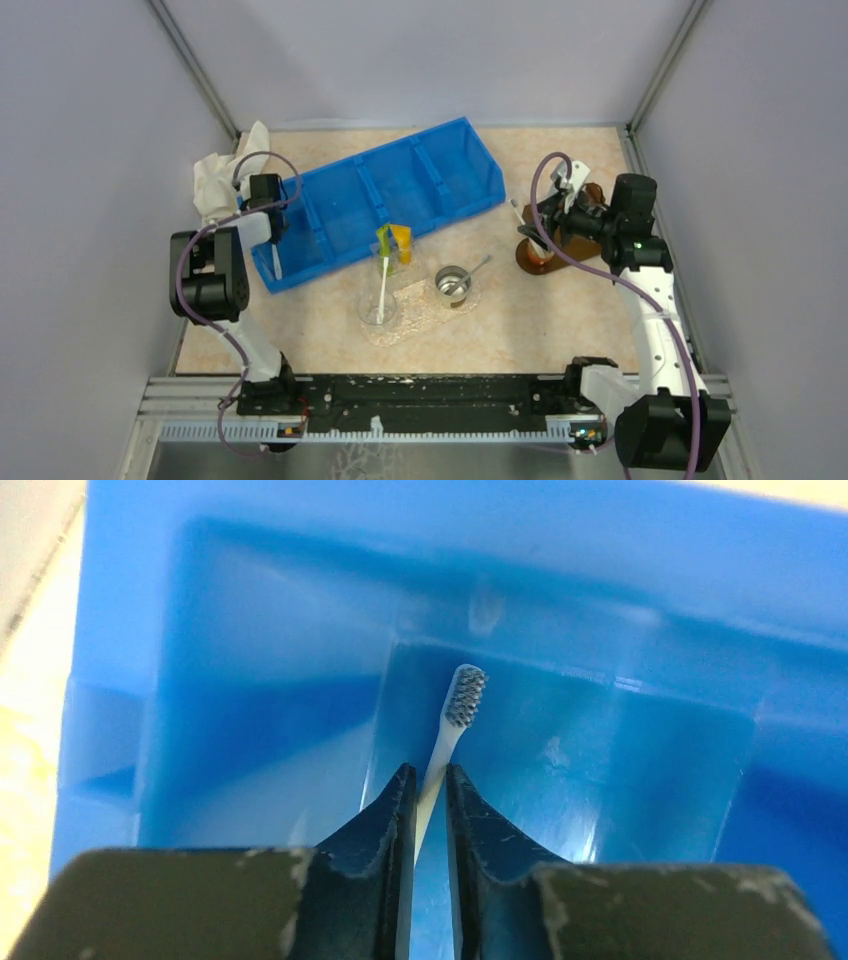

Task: Prepare toiletry sets of a toothbrush and toothpaste on the tray
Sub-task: Pick up the toothbrush from the storage box.

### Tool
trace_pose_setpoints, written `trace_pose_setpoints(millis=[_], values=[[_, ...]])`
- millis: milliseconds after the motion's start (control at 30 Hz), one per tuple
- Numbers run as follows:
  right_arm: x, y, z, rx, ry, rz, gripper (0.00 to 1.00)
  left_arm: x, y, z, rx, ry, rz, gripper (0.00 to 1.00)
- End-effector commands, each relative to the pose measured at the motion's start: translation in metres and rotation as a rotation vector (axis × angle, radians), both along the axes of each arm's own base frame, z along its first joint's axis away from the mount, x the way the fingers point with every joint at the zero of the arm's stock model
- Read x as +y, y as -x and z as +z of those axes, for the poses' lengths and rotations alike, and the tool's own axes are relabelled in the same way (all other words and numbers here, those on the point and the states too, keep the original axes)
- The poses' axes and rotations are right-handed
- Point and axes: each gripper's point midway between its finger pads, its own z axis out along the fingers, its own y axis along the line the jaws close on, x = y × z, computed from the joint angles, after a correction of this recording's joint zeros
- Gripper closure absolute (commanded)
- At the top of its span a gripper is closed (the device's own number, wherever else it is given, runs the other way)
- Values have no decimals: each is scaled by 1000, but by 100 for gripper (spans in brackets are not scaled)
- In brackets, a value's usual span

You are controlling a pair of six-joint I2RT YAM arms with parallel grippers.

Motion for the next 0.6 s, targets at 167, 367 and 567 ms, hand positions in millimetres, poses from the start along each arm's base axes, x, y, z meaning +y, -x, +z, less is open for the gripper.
trace_pose_setpoints(millis=[167, 367, 567], values=[[4, 5, 29, -109, -4, 23, 41, -53, 33, -29, 95, 324, -124, 81], [4, 4, 28, -106, -6, 25, 41, -49, 26, -17, 74, 290, -154, 64], [4, 4, 28, -105, -5, 25, 41, -38, 18, -29, 105, 231, -152, 61]])
